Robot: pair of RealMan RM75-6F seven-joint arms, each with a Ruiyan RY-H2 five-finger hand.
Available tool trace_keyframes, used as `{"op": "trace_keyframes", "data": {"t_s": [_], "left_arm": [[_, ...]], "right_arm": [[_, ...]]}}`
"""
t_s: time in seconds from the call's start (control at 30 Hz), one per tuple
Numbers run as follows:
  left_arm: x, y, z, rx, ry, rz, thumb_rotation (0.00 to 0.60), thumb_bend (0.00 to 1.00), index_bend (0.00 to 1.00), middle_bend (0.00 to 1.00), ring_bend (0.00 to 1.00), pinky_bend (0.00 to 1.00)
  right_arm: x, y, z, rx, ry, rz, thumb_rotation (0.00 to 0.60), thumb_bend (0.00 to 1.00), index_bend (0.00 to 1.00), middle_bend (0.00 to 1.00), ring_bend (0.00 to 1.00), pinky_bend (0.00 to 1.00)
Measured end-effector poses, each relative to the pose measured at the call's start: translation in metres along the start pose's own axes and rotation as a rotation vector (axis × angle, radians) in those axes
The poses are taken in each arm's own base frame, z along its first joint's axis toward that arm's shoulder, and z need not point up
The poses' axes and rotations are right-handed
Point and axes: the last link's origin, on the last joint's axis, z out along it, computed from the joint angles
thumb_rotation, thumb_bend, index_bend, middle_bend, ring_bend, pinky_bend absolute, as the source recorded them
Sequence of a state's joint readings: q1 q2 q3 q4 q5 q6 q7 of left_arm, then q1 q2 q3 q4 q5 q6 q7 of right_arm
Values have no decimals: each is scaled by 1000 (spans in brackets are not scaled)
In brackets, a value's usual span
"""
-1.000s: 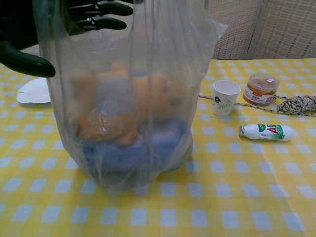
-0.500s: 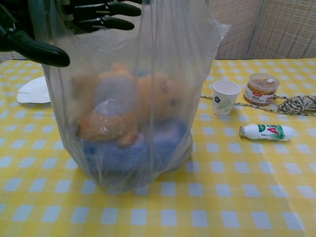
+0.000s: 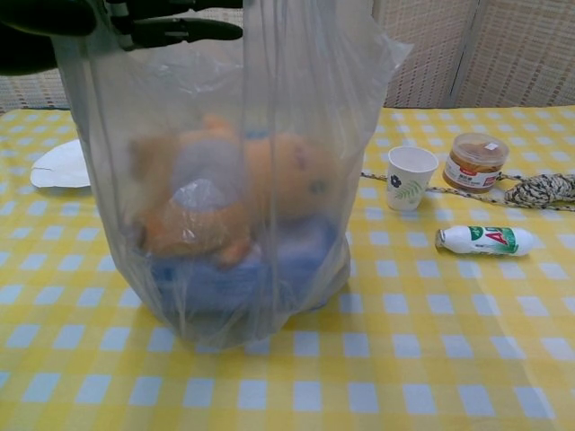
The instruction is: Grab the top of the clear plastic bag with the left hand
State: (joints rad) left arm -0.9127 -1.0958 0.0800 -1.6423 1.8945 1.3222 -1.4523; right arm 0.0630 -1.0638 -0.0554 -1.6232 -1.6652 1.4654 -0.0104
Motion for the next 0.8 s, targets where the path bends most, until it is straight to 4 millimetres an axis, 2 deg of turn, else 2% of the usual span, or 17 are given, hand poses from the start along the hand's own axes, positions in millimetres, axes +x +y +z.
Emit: {"op": "trace_keyframes", "data": {"t_s": [0.4, 0.8], "left_arm": [[-8, 6, 10, 26, -62, 1, 600, 110, 161, 113, 6, 0], [-24, 16, 38, 51, -150, -13, 600, 110, 147, 111, 0, 0]], "right_arm": [[-1, -1, 0, 3, -4, -3, 600, 276, 0, 0, 0, 0], [-2, -1, 0, 7, -9, -4, 600, 275, 0, 0, 0, 0]]}}
